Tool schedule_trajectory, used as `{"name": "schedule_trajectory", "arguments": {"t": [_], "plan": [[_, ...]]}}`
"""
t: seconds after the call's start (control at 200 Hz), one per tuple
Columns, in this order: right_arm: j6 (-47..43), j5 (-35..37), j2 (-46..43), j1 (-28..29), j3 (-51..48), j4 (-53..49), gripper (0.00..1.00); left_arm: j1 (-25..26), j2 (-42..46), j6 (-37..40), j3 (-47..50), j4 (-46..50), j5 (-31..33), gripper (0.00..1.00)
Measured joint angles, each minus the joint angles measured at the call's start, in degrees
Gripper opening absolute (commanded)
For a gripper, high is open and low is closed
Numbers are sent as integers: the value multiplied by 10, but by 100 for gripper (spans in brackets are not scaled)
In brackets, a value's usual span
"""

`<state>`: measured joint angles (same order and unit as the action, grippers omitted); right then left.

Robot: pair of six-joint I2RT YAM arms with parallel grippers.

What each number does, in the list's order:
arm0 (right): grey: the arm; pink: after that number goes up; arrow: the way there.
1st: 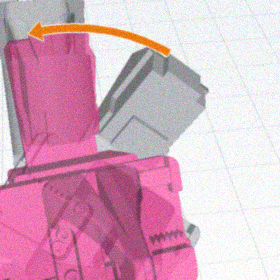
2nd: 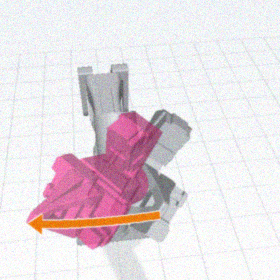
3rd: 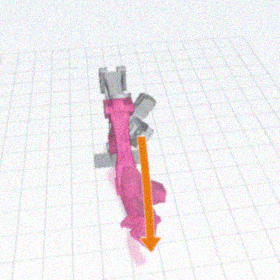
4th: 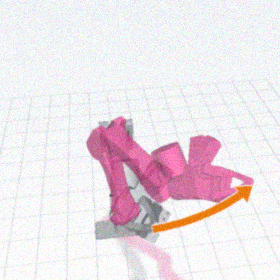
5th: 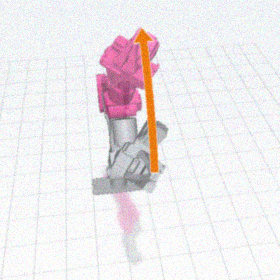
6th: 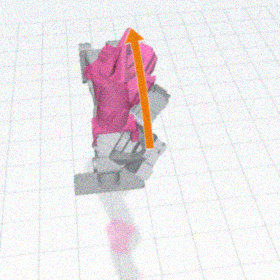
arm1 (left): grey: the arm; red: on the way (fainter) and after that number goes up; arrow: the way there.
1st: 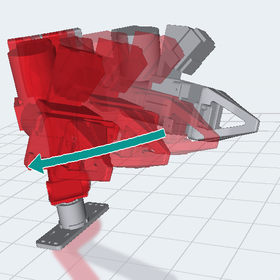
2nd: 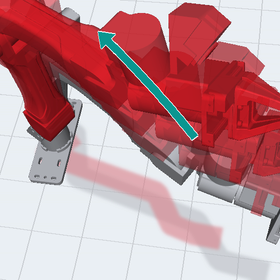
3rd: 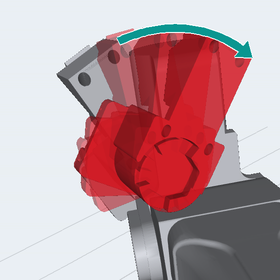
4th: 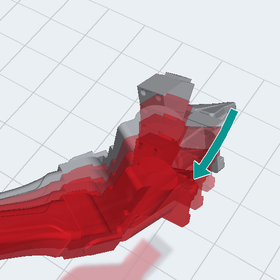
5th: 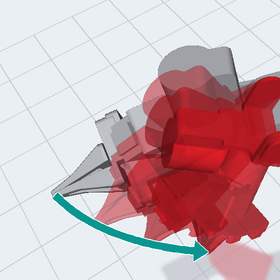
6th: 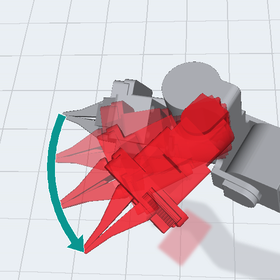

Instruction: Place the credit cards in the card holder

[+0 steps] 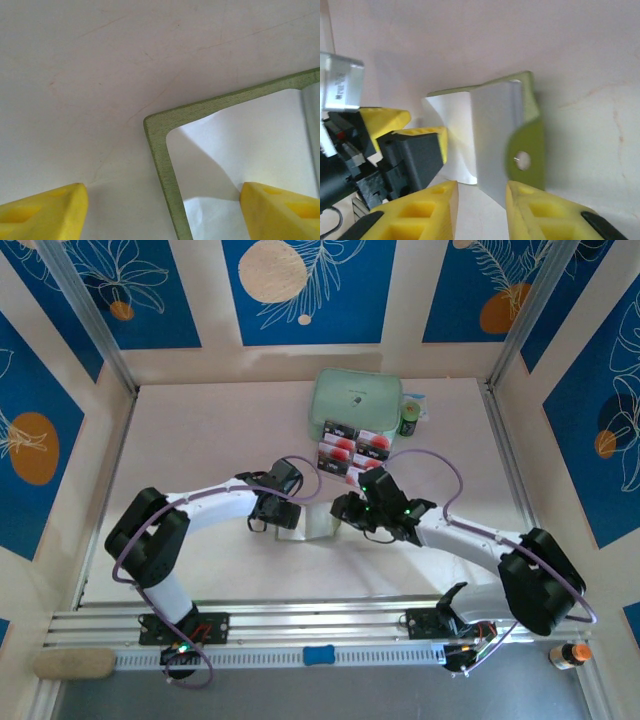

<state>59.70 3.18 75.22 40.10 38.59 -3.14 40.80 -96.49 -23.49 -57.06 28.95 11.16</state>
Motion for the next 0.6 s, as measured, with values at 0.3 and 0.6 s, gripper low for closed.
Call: {"name": "schedule_trajectory", "arguments": {"t": [0.3,0.6], "plan": [[-46,-55,136,0,82,16,10,0,5,-2,1,-2,5,78],[-53,-58,167,-26,41,36,4,0,9,-4,8,-2,14,69]]}}
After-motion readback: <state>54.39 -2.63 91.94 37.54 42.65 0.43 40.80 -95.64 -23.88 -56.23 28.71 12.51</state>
